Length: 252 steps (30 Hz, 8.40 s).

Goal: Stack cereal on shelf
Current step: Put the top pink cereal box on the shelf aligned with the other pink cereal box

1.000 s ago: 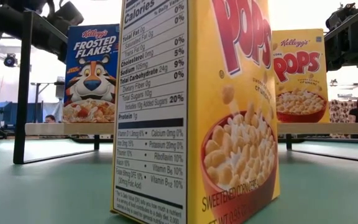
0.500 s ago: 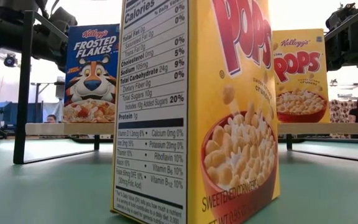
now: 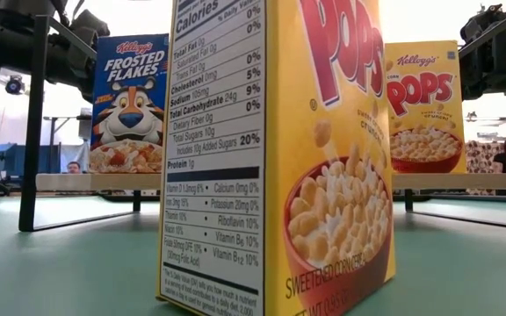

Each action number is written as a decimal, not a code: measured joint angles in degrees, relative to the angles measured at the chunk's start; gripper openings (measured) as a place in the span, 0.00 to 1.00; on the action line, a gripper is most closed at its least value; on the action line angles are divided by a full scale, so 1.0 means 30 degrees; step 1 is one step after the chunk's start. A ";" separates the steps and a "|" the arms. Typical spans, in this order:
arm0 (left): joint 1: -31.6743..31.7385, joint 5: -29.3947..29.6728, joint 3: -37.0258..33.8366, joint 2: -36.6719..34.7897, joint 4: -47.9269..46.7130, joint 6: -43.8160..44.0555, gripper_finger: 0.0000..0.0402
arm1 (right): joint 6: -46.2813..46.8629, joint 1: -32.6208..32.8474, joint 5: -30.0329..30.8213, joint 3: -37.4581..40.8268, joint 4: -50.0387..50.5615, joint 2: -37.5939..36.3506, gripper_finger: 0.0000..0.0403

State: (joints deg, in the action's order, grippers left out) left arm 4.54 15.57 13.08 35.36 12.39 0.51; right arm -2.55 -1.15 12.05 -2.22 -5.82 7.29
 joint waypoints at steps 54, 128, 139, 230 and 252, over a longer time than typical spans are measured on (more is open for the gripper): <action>0.0000 0.0122 0.0022 0.0114 0.0471 0.0015 0.58 | 0.4068 -0.0023 1.2838 -0.3307 -0.1107 0.3258 0.92; 0.0000 0.0117 0.0029 0.0588 0.0748 0.0022 0.58 | 0.1762 -0.5164 -0.0207 -1.6622 0.6041 2.1119 0.92; 0.0000 0.0123 0.0015 0.0588 0.0854 0.0002 0.58 | 0.0000 -0.6272 -0.0956 -2.1409 1.0869 2.4947 0.92; 0.0002 0.0119 0.0022 0.0865 0.1324 0.0015 0.58 | -0.1285 -0.4459 -0.6028 -2.5338 1.4013 2.7690 0.42; 0.0007 0.0118 0.0022 0.0865 0.1440 0.0015 0.58 | 0.1463 0.1014 -0.5683 -2.5331 1.4894 2.7613 0.44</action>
State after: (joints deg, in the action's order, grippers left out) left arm 4.56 15.93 13.15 37.95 16.71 0.56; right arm 1.84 1.89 -4.99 -78.22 38.86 90.13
